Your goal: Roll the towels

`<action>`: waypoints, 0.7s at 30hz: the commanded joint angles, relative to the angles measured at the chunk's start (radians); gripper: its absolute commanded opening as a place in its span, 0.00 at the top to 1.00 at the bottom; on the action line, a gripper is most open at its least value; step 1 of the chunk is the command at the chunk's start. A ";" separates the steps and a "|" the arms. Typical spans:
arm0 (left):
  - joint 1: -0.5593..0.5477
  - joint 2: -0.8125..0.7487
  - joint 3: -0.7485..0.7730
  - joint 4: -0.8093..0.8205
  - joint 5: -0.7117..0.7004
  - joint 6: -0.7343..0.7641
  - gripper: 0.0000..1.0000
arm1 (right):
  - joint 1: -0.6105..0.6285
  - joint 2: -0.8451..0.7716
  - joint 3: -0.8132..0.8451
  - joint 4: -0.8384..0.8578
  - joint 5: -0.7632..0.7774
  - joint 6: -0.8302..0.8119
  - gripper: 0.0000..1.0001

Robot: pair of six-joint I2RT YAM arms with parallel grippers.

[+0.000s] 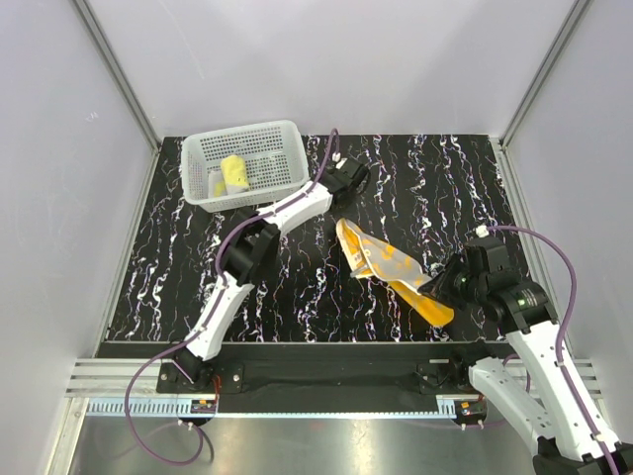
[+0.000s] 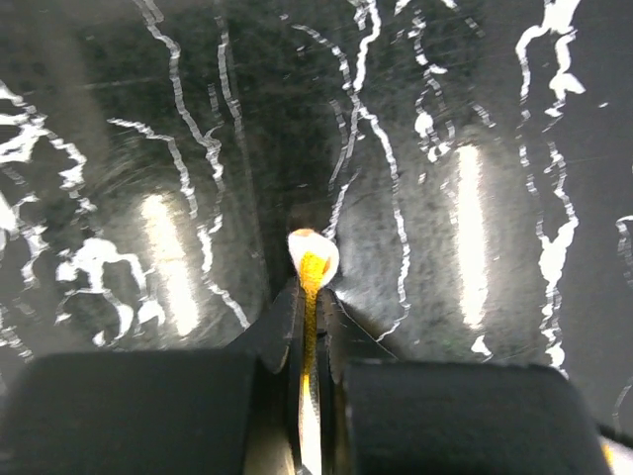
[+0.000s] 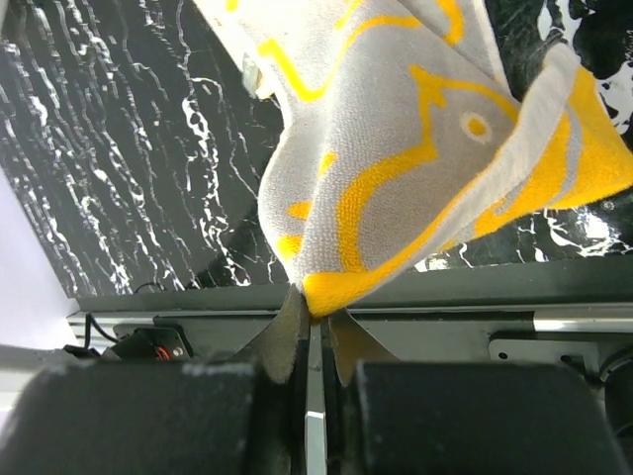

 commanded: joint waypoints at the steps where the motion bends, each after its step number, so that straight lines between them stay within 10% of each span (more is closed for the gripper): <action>1: 0.016 -0.149 -0.044 -0.013 -0.067 0.043 1.00 | 0.005 0.049 0.054 0.044 0.022 -0.006 1.00; 21: 0.266 -0.836 -0.371 -0.142 -0.127 0.179 1.00 | -0.090 0.770 0.706 0.272 -0.063 -0.195 1.00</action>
